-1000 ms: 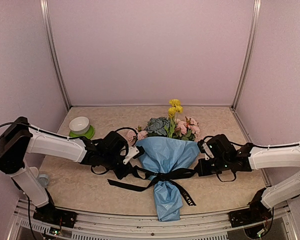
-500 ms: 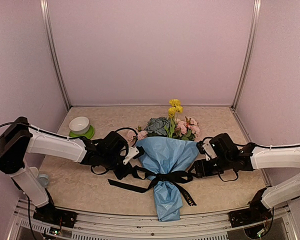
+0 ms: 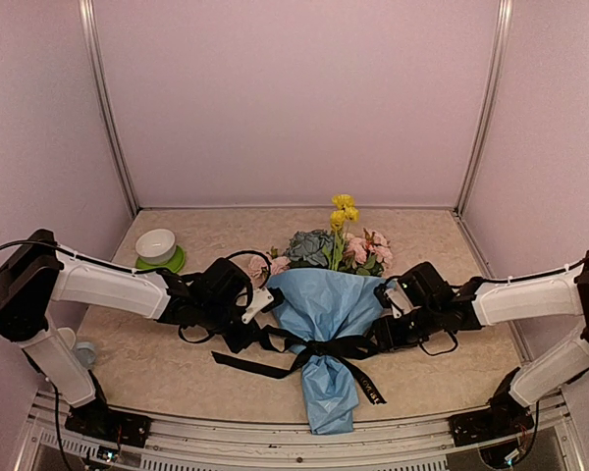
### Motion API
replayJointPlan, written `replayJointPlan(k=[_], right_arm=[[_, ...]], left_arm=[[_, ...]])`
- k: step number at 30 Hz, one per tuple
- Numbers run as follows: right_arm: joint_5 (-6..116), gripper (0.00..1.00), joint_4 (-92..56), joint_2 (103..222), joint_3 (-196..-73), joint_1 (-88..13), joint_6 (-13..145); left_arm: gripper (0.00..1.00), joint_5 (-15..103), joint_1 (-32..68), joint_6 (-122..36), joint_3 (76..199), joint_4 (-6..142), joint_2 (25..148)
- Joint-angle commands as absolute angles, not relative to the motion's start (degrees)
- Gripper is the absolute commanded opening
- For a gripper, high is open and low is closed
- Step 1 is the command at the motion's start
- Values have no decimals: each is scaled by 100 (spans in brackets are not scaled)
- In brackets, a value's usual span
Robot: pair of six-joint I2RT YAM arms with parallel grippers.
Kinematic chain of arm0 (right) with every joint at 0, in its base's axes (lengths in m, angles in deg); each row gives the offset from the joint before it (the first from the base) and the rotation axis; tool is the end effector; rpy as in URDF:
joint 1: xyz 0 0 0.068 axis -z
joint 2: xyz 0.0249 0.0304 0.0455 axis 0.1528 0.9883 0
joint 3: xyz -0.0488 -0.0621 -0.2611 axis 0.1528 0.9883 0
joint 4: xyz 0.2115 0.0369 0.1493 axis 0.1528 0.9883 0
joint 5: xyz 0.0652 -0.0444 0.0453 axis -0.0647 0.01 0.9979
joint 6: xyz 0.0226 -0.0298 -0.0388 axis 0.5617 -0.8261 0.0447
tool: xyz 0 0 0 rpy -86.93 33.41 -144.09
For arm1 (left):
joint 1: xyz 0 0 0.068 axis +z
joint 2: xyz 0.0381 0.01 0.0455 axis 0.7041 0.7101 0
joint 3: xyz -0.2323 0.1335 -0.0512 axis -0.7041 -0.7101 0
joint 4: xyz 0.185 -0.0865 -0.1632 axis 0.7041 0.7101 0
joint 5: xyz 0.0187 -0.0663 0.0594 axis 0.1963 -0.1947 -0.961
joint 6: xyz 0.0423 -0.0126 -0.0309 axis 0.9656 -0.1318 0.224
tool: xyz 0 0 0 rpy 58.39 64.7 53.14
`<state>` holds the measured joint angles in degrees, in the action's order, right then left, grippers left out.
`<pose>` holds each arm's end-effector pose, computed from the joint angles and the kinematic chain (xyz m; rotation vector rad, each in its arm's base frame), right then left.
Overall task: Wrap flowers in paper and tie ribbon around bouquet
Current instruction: Tie the half-tied ribbon around the folded bouquet.
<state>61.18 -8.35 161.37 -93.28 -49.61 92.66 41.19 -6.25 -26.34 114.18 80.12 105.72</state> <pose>0.1824 0.1689 0.1504 -0.2797 2.6984 0.7703 0.1969 -0.2484 0.1532 1.2528 2.2691 -0.4227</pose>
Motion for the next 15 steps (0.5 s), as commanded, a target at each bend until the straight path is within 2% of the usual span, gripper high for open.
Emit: replayJointPlan(k=[1,4,10,15], right_arm=[[6362,57,-1174,16500,-9372,-4998,9319],[6392,61,-970,16459,-9466,-5035,9067],[5744,70,473,15683,-10250,-5034,8147],[5745,73,1506,15779,-11353,-5078,5705]], left_arm=[[0,4082,-630,-2708,11519,8054,10483],[0,4116,-596,-2712,11511,7983,10400],[0,4064,-596,-2598,11527,7988,10330],[0,4042,-587,-2569,11498,7935,10337]])
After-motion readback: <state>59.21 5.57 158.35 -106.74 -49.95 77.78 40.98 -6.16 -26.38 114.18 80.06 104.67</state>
